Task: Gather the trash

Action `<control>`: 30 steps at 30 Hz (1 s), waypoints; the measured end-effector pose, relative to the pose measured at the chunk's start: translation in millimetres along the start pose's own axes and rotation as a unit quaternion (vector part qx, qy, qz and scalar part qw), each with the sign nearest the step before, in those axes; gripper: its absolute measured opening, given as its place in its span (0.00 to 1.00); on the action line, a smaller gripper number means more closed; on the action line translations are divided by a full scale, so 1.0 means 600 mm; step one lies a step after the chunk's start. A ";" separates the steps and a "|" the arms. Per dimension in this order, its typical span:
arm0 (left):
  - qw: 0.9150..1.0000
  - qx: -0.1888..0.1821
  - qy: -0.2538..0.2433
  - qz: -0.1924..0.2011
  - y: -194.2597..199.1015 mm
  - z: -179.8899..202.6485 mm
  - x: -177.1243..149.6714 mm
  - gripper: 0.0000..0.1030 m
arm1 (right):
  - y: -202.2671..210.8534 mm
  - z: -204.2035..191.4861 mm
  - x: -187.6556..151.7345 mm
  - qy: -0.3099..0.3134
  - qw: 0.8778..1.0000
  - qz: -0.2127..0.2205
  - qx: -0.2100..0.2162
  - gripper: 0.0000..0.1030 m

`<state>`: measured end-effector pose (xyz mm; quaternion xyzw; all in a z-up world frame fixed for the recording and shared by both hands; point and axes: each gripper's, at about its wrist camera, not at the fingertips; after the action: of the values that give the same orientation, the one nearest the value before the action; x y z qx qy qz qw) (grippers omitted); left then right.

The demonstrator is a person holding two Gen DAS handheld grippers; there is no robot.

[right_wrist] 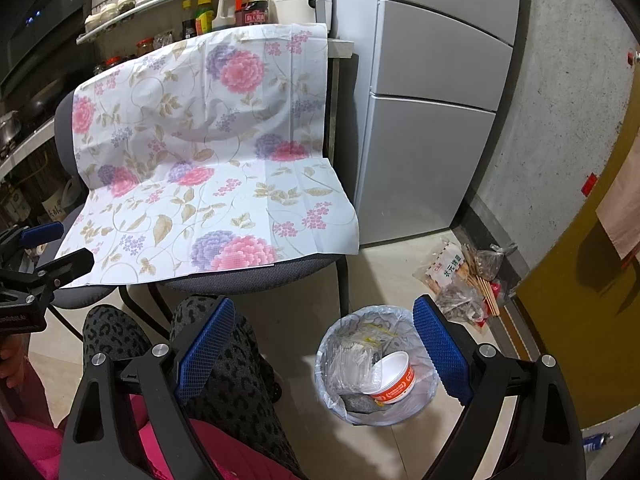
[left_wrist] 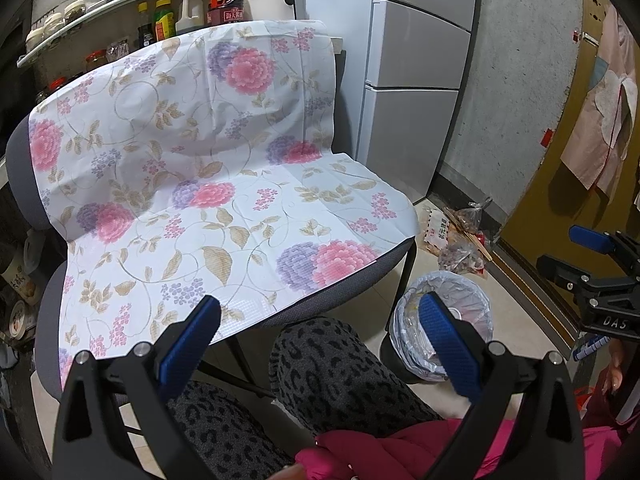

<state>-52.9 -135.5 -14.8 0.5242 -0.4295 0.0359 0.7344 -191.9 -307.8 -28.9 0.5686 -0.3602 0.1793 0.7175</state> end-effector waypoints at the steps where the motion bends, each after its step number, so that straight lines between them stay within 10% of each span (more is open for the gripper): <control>1: 1.000 0.000 0.000 0.000 0.000 0.000 0.000 0.93 | 0.000 -0.001 0.000 0.000 1.000 0.000 0.000 0.88; 30: 1.000 0.023 0.000 0.010 -0.012 -0.010 0.003 0.93 | -0.016 -0.002 0.005 -0.002 1.000 -0.002 0.012 0.88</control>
<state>-44.6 -134.8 -19.5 0.5365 -0.4339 0.0530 0.7219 -183.0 -309.7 -33.1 0.5782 -0.3580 0.1814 0.7103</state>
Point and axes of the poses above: each gripper's, at about its wrist camera, not at the fingertips, and y roughly against the way its jaws point, z to its right, x to its top, and after that the axes turned 6 degrees about y, right-handed
